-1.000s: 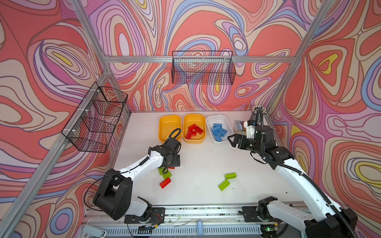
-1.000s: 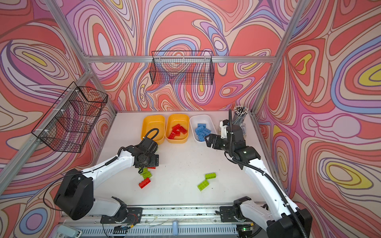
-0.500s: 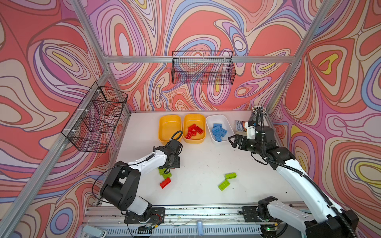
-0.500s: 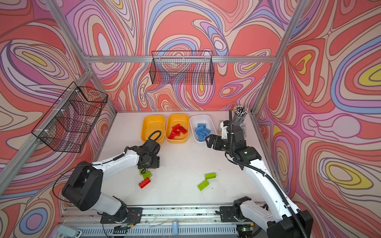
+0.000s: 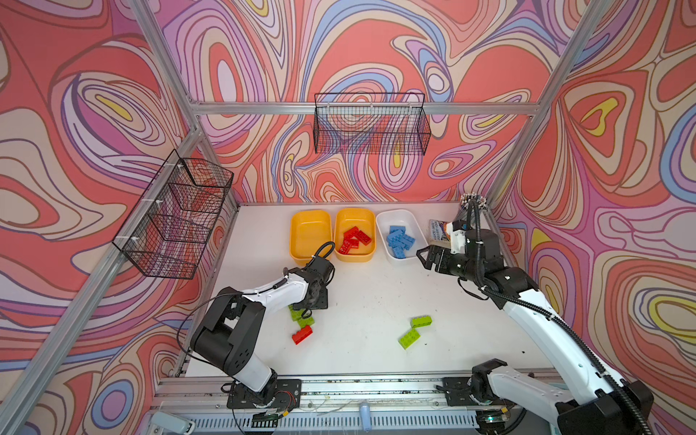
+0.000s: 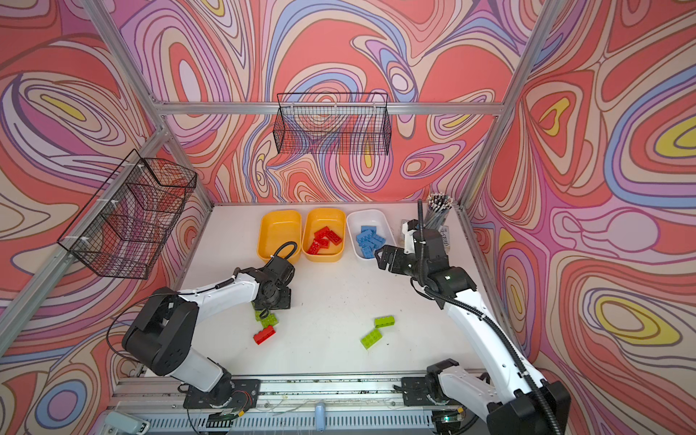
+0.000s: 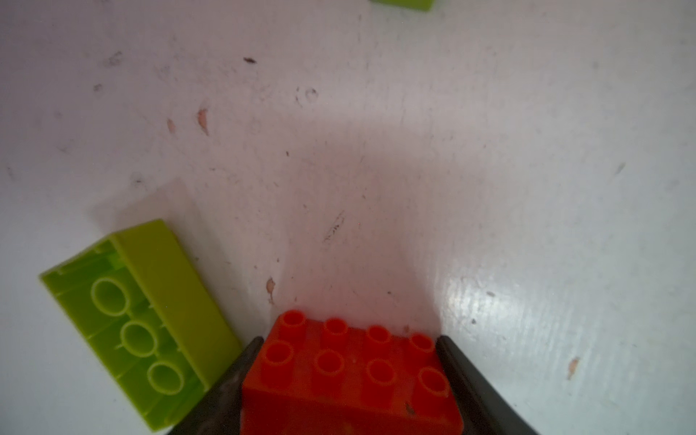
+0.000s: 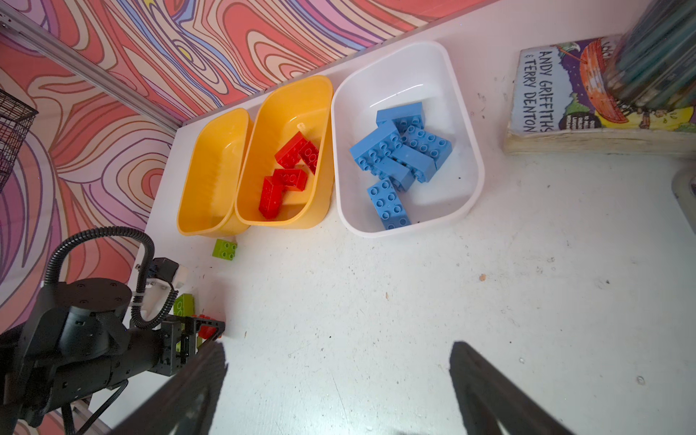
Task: Sort the legos into containers by color
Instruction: 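Lower the left gripper onto the red brick and close, then carry the red brick with the left gripper into the yellow tray and release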
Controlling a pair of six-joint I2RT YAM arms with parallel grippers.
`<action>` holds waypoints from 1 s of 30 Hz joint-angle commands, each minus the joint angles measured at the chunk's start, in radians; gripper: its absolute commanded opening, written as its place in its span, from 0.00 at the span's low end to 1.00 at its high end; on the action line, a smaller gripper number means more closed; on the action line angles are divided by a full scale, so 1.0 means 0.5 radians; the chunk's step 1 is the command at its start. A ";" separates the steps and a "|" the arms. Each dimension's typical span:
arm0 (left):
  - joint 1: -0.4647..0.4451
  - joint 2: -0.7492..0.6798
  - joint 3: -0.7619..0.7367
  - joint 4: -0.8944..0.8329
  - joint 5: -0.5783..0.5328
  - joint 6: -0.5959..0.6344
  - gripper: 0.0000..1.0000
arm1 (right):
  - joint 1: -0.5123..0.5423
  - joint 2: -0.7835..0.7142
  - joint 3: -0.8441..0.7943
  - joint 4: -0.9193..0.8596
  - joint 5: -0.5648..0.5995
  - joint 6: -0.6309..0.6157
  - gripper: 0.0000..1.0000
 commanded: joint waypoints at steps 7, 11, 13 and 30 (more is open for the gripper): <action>-0.004 0.068 0.127 -0.100 0.019 -0.002 0.57 | 0.008 -0.008 0.037 -0.008 0.044 0.024 0.98; -0.006 0.069 0.236 -0.167 0.030 0.004 0.57 | 0.008 -0.001 0.040 -0.005 0.049 0.025 0.98; -0.007 0.068 0.309 -0.201 0.035 0.012 0.57 | 0.008 -0.007 0.037 0.004 0.058 0.027 0.98; -0.087 0.814 1.835 -0.544 0.129 0.186 0.56 | 0.007 0.047 -0.015 0.105 0.055 0.013 0.98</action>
